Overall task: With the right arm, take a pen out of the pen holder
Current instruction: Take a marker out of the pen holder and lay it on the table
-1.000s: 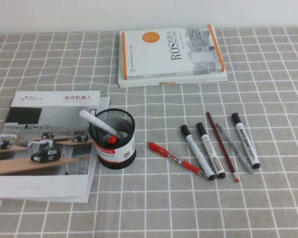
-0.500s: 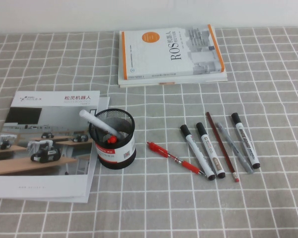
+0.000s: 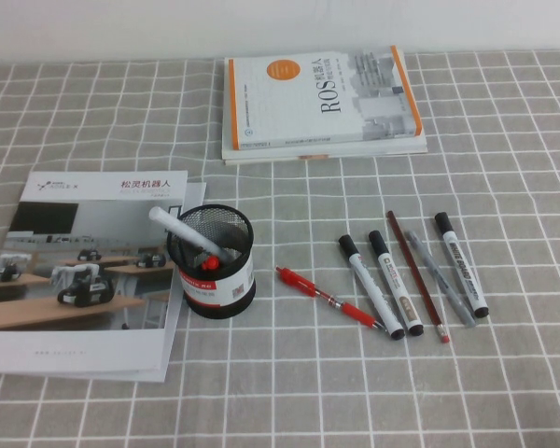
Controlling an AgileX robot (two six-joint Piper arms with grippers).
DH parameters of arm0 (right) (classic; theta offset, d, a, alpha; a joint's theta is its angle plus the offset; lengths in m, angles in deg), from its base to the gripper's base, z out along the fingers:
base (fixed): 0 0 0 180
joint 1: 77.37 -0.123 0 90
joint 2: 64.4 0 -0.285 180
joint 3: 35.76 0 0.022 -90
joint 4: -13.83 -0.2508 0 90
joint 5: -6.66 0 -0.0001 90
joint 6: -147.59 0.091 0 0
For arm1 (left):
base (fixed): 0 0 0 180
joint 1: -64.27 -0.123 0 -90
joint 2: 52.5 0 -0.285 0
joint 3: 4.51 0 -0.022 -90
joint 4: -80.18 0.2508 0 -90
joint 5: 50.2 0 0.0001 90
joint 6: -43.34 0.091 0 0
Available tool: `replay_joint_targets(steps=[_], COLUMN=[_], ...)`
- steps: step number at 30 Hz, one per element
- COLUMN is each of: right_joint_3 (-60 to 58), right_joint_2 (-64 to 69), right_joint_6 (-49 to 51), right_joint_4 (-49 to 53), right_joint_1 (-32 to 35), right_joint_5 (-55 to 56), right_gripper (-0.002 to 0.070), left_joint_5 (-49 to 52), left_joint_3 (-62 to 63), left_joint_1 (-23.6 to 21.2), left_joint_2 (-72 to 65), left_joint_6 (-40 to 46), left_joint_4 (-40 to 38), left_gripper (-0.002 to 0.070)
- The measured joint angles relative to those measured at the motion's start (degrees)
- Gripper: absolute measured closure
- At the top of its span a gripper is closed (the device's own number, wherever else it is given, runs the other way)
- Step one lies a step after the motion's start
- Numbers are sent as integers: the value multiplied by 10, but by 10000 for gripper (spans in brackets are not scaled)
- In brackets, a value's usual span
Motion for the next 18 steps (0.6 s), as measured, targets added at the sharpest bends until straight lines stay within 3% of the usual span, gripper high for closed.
replay_joint_targets(steps=[18], right_joint_3=[0], right_joint_2=[0], right_joint_6=[0], right_joint_4=[0], right_joint_1=[0], right_joint_5=[-5], right_gripper=[689], left_joint_5=[0], left_joint_3=[0], left_joint_1=[0], left_joint_2=[0], left_joint_6=[0], left_joint_4=[1], left_gripper=[678])
